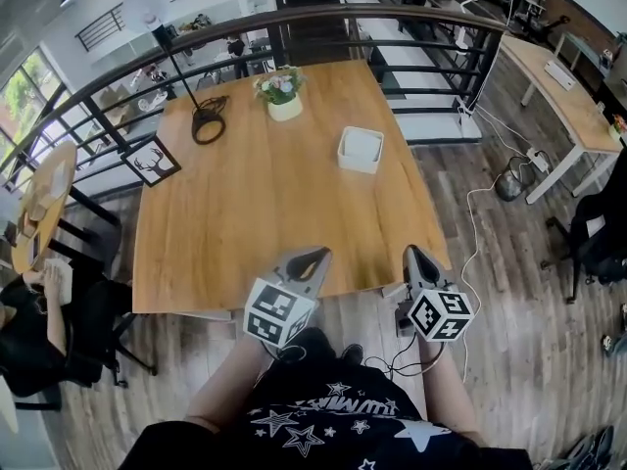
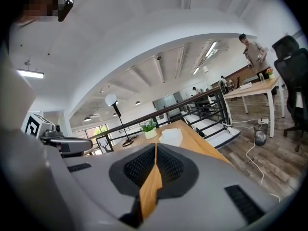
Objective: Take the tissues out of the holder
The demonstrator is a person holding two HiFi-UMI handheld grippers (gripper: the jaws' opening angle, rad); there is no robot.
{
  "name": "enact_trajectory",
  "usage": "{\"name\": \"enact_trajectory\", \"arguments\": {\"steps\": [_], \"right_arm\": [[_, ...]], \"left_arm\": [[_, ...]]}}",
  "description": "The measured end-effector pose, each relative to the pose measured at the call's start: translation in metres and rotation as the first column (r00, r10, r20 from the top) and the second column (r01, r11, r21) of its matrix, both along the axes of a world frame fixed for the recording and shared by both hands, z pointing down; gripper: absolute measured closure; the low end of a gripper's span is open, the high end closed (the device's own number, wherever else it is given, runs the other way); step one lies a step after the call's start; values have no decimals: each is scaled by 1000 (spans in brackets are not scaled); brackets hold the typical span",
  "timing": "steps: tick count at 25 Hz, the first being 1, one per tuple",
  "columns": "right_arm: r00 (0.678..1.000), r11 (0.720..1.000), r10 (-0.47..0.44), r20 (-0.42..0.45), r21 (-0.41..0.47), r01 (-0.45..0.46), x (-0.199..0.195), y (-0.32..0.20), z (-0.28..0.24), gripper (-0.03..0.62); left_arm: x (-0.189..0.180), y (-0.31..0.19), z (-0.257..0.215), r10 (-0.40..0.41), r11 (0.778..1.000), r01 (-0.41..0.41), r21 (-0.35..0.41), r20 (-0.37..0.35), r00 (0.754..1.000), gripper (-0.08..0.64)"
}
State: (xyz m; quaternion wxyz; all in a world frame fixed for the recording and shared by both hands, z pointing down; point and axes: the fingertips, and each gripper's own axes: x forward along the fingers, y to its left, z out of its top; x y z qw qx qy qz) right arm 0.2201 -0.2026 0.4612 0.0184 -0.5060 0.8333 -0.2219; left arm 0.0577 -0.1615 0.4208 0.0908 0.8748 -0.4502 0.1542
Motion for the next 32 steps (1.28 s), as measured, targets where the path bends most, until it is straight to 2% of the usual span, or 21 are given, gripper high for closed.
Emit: {"name": "enact_trajectory", "arguments": {"steps": [7,11,16,20,27,32], "right_arm": [[999,999,-32,-43,6,32,-32,-35,-10,574],[991,999,-16,-133,37,21,-33,-59,-21,574],[989,1000,0,-147,28,4,-33,-81,-23,574],[980,999,-19,-200,35,27,-38,-96,-27,574],[982,1000,-3,-188,11,5,-48,-119,-19,574],[980,1000,-8,-197,-8,7,-62,-131,-12,574]], "left_arm": [[-25,-41,-4,-19,1000,19,-3,-34,999,546],[-33,-76,-6,-18,1000,18,-3,-77,997,546],[-37,-108,-8,-7,1000,8,14,-104,995,546],[-44,-128,-10,-15,1000,18,22,-123,992,546],[-76,-152,-9,-41,998,47,38,-137,990,546],[-98,-162,0,-64,997,68,21,-155,986,546]]}}
